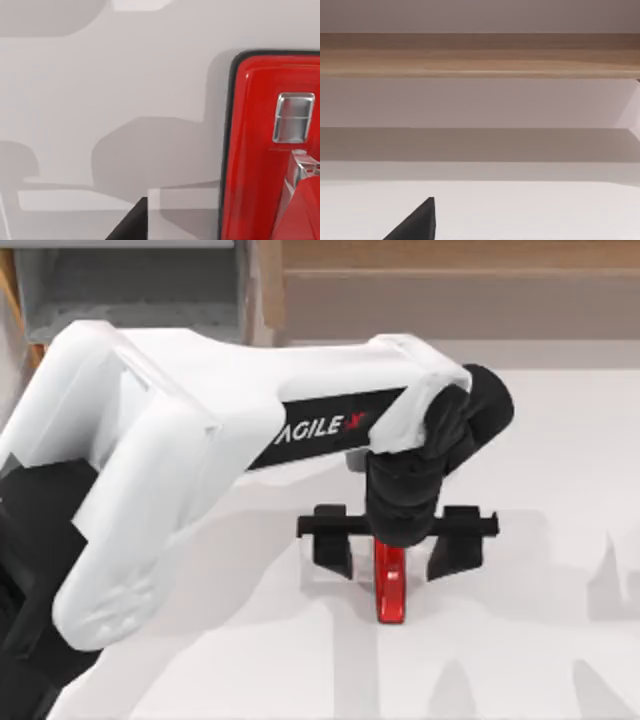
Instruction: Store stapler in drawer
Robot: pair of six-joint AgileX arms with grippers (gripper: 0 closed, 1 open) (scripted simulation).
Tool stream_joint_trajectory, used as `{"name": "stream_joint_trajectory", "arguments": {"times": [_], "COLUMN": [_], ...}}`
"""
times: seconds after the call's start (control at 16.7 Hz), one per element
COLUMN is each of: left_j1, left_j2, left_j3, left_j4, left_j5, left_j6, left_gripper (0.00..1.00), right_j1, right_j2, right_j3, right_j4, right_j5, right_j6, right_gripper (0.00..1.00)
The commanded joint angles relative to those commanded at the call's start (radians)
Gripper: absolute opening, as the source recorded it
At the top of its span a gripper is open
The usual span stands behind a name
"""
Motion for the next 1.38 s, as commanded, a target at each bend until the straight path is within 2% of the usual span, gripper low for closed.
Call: {"name": "stream_joint_trajectory", "arguments": {"times": [0.48, 1.08, 1.38], "left_j1": [0.0, 0.001, 0.0], "left_j2": [0.0, -0.002, -0.028], "left_j3": [0.0, 0.004, 0.064], "left_j4": [0.0, -0.004, -0.094], "left_j5": [0.0, 0.0, 0.0], "left_j6": [0.0, 0.001, 0.0], "left_gripper": [0.02, 0.0, 0.0], "right_j1": [0.0, 0.0, 0.0], "right_j2": [0.0, 0.0, 0.0], "right_j3": [0.0, 0.0, 0.0], "right_j4": [0.0, 0.0, 0.0], "right_j5": [0.0, 0.0, 0.0], "right_j6": [0.0, 0.0, 0.0], "right_gripper": [1.0, 1.0, 1.0]}}
